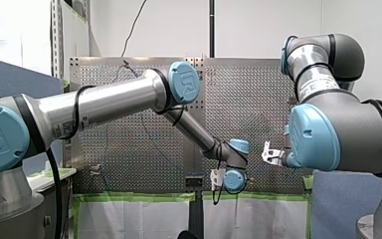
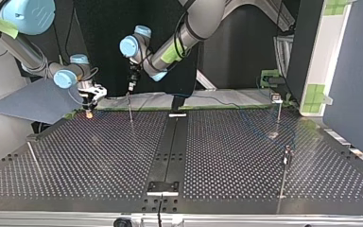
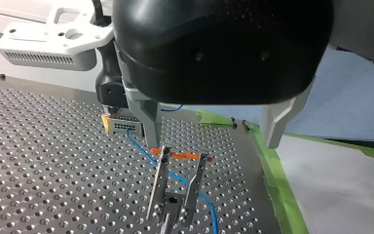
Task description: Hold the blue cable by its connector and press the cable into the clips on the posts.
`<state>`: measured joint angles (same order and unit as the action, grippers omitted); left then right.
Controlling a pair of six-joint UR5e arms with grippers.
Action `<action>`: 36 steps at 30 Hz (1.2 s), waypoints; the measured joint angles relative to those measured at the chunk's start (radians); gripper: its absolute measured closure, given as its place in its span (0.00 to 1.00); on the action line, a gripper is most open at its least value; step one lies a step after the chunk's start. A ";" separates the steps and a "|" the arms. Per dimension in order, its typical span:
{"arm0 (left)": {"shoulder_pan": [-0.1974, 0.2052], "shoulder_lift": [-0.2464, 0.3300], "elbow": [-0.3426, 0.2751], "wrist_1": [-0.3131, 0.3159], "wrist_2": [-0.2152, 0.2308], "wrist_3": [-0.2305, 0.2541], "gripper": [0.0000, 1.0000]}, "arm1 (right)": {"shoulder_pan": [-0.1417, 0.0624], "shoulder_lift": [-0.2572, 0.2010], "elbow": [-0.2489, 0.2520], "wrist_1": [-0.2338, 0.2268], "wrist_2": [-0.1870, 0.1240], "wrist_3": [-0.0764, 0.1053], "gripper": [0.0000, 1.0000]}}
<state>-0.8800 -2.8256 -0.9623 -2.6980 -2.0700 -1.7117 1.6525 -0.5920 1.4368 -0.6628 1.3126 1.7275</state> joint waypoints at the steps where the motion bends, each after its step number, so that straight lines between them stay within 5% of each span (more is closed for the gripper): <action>1: 0.000 0.000 0.000 0.000 0.000 0.000 0.00 | 0.000 0.000 0.000 0.000 0.000 0.000 1.00; 20: 0.000 0.000 0.000 -0.006 0.000 0.002 0.00 | 0.000 0.000 0.000 0.002 0.000 0.000 1.00; 25: -0.001 0.001 -0.011 -0.010 0.000 0.022 0.00 | 0.000 0.000 0.013 0.019 0.025 -0.005 1.00; 36: -0.012 0.064 -0.082 -0.038 -0.035 0.066 0.00 | -0.005 0.000 0.092 0.039 0.102 -0.062 1.00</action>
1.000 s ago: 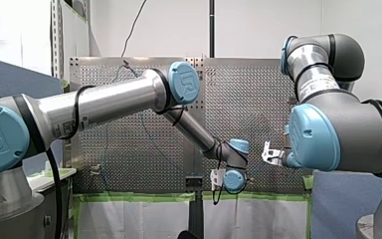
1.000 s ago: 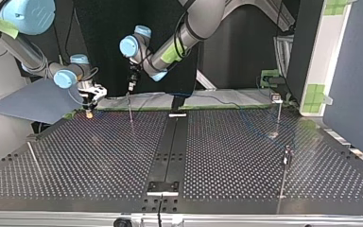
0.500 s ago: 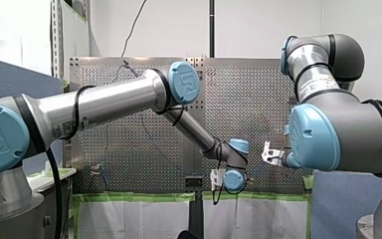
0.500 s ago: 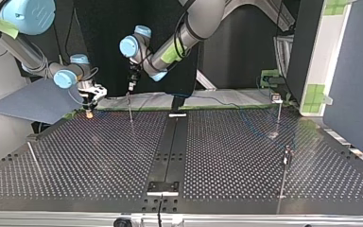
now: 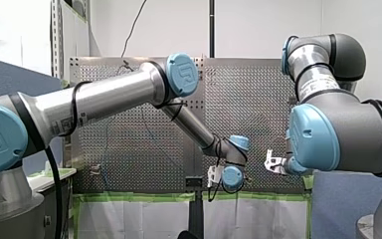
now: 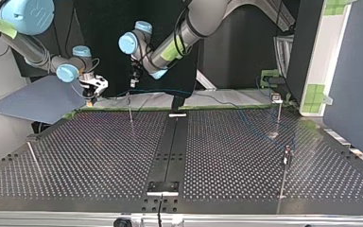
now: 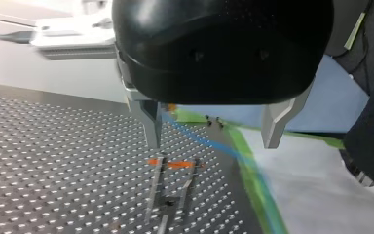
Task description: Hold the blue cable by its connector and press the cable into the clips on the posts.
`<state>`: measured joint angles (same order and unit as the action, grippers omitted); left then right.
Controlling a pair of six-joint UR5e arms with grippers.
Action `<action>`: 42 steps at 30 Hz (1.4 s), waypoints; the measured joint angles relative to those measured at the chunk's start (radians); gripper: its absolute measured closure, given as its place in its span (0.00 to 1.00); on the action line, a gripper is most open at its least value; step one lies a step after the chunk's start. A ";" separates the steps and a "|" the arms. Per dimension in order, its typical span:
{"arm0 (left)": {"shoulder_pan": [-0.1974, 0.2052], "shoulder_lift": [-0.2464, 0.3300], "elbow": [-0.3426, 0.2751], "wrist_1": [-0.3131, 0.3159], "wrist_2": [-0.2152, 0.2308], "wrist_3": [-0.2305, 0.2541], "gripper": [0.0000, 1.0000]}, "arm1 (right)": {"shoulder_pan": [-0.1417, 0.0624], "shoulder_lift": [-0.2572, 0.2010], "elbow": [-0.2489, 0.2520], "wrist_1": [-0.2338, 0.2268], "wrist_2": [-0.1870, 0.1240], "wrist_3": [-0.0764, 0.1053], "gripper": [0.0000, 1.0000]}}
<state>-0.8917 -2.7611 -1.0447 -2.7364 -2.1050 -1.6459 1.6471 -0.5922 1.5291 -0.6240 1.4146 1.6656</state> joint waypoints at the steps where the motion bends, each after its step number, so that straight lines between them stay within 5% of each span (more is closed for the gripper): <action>1: 0.000 0.008 -0.008 0.006 -0.004 0.001 0.00 | 0.001 0.000 0.008 -0.003 0.002 -0.005 1.00; 8: -0.003 0.068 -0.068 0.032 -0.020 0.003 0.00 | 0.011 -0.007 0.074 -0.052 -0.009 -0.019 1.00; 20: -0.038 0.172 -0.172 -0.062 -0.048 -0.036 0.00 | 0.007 -0.041 0.171 -0.148 -0.028 -0.015 1.00; 30: -0.066 0.263 -0.262 -0.152 -0.085 -0.079 0.00 | 0.010 -0.102 0.260 -0.237 -0.031 0.043 1.00; 42: -0.060 0.368 -0.361 -0.258 -0.066 -0.171 0.00 | 0.017 -0.106 0.354 -0.297 -0.019 0.049 1.00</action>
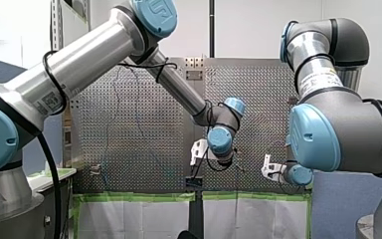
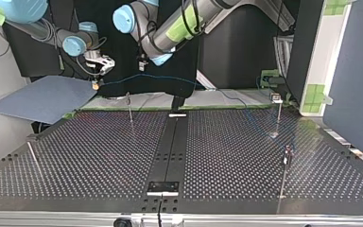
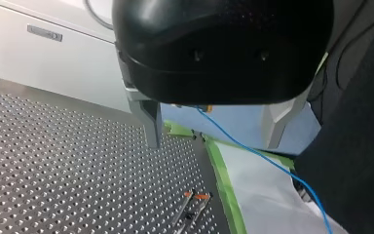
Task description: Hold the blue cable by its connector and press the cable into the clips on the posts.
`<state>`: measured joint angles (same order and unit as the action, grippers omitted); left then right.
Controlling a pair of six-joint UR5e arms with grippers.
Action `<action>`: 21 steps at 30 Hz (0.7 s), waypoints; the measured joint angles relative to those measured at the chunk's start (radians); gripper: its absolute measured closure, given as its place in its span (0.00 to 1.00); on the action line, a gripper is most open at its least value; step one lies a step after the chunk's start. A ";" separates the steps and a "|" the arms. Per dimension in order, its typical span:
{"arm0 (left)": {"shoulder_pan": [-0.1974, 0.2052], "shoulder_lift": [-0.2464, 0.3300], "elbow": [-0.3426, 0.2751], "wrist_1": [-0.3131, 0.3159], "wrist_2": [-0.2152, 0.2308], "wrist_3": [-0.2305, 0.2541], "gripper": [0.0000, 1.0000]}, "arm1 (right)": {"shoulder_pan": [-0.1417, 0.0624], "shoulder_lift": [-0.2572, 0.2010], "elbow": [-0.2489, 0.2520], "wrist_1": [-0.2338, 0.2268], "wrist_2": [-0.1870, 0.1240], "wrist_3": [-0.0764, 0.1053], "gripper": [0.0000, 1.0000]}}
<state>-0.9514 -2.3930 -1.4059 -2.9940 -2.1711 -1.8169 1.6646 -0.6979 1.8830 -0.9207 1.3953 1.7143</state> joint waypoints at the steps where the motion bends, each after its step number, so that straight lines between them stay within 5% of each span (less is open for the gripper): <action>1: 0.001 0.007 -0.001 -0.007 0.006 -0.007 0.00 | 0.000 0.000 0.003 -0.001 0.000 -0.001 1.00; 13: 0.016 0.023 0.073 -0.100 0.097 -0.100 0.00 | 0.007 0.000 0.009 -0.011 0.001 -0.002 1.00; 21: 0.077 0.020 0.142 -0.169 0.167 -0.169 0.00 | 0.009 0.000 0.009 -0.013 0.001 -0.002 1.00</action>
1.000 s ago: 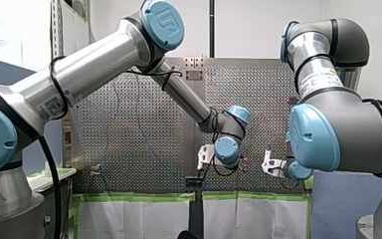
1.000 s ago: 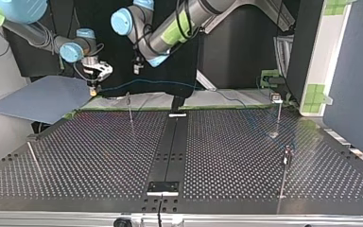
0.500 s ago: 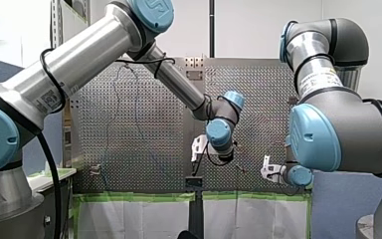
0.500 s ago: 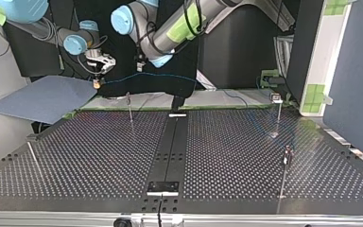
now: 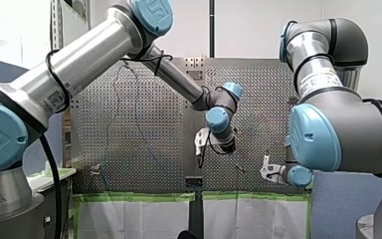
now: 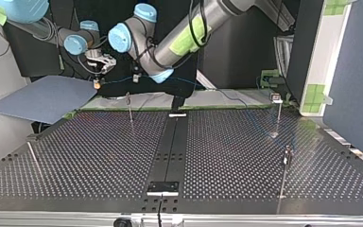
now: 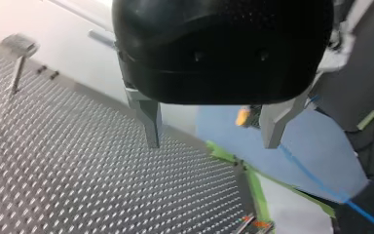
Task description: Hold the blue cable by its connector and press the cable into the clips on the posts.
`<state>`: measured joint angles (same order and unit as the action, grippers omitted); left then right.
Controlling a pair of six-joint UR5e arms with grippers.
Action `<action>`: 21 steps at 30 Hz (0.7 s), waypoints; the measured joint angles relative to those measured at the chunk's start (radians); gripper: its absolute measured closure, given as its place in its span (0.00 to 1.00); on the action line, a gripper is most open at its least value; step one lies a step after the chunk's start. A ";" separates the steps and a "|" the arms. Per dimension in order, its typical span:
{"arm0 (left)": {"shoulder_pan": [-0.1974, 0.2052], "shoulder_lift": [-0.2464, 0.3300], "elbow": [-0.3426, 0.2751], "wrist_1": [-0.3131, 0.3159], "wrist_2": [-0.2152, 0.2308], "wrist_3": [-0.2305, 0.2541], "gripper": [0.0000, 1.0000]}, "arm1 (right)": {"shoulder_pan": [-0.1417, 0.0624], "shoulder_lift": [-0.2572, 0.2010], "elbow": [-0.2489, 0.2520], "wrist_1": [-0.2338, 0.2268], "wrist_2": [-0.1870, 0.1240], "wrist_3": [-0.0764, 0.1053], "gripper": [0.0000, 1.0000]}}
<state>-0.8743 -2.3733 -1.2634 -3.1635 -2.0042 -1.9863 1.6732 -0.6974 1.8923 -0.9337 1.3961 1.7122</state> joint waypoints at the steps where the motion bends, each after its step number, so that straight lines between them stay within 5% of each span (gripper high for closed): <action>1: 0.009 -0.003 0.009 -0.010 0.009 -0.009 0.00 | 0.000 0.000 0.000 -0.001 0.000 0.000 1.00; 5: 0.048 -0.029 0.049 -0.049 0.049 -0.024 0.00 | 0.000 0.000 0.000 -0.001 0.000 0.000 1.00; 13: 0.074 -0.104 0.127 -0.127 0.125 0.039 0.00 | 0.000 0.000 0.000 -0.001 0.000 0.000 1.00; 21: 0.082 -0.171 0.195 -0.195 0.128 0.082 0.00 | 0.001 0.000 -0.001 -0.004 -0.003 0.000 1.00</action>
<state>-0.7918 -2.5447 -1.0686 -3.3583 -1.8765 -1.9044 1.6740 -0.6975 1.8917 -0.9372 1.3931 1.7123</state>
